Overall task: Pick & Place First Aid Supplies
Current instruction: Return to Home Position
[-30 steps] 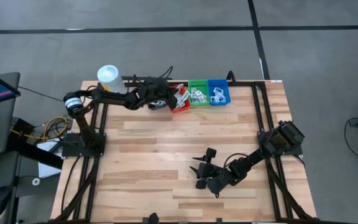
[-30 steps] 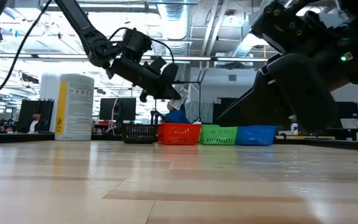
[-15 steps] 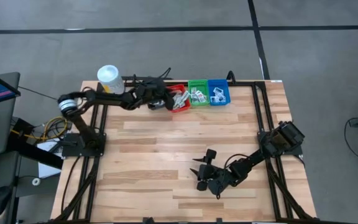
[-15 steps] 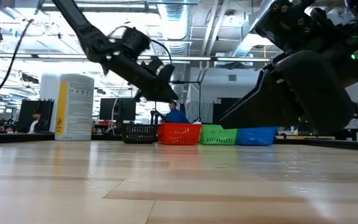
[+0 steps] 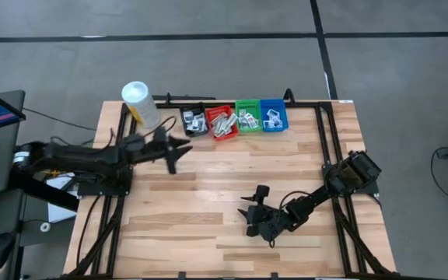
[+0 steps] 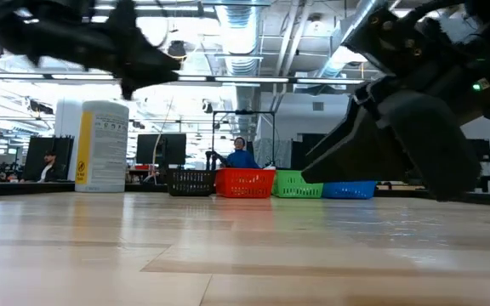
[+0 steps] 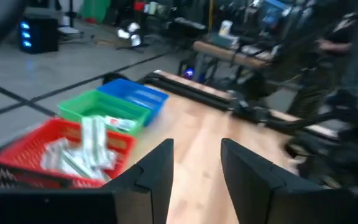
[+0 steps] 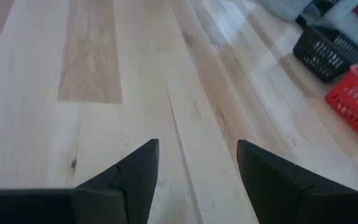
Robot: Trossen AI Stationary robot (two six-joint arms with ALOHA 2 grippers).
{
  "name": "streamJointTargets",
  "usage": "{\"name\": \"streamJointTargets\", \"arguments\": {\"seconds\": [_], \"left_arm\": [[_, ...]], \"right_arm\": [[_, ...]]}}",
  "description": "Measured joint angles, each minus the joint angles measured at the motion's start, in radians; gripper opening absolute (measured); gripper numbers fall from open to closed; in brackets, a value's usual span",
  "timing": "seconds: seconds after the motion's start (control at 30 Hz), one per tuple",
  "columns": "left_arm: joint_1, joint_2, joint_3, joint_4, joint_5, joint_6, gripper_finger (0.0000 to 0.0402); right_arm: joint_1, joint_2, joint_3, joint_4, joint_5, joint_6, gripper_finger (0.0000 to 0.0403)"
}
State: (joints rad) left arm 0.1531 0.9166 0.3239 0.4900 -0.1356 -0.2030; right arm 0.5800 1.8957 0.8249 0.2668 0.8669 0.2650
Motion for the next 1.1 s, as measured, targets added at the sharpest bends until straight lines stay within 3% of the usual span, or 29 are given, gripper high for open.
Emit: {"name": "streamJointTargets", "arguments": {"seconds": [0.1, 0.17, 0.33, 0.43, 0.57, 0.73, 0.9, 1.1], "left_arm": [[-0.084, -0.133, -0.103, -0.001, -0.023, -0.041, 0.0132], [-0.136, -0.205, -0.162, 0.002, -0.023, -0.047, 0.0132], [-0.265, -0.359, -0.305, 0.0, -0.041, -0.078, 0.0132], [-0.339, -0.412, -0.319, -0.088, -0.109, -0.094, 0.0132], [-0.455, -0.42, -0.319, -0.099, -0.25, -0.079, 0.0132], [-0.571, -0.419, -0.319, -0.098, -0.39, -0.057, 0.0132], [-0.619, -0.419, -0.319, -0.098, -0.398, -0.038, 0.0132], [-0.617, -0.419, -0.319, -0.095, -0.399, -0.007, 0.0132]], "right_arm": [[-0.035, -0.016, -0.001, 0.002, -0.064, 0.058, 0.021], [-0.062, -0.049, 0.0, 0.019, -0.161, 0.064, 0.0209], [-0.105, -0.17, 0.0, 0.056, -0.392, -0.027, 0.0208], [-0.116, -0.263, 0.0, 0.054, -0.475, -0.101, 0.021], [-0.151, -0.408, -0.046, 0.037, -0.59, -0.165, 0.021], [-0.219, -0.603, -0.209, 0.092, -0.776, -0.16, 0.0208], [-0.293, -0.79, -0.41, 0.219, -0.968, -0.15, 0.021], [-0.36, -0.994, -0.611, 0.28, -1.008, -0.096, 0.0207]]}}
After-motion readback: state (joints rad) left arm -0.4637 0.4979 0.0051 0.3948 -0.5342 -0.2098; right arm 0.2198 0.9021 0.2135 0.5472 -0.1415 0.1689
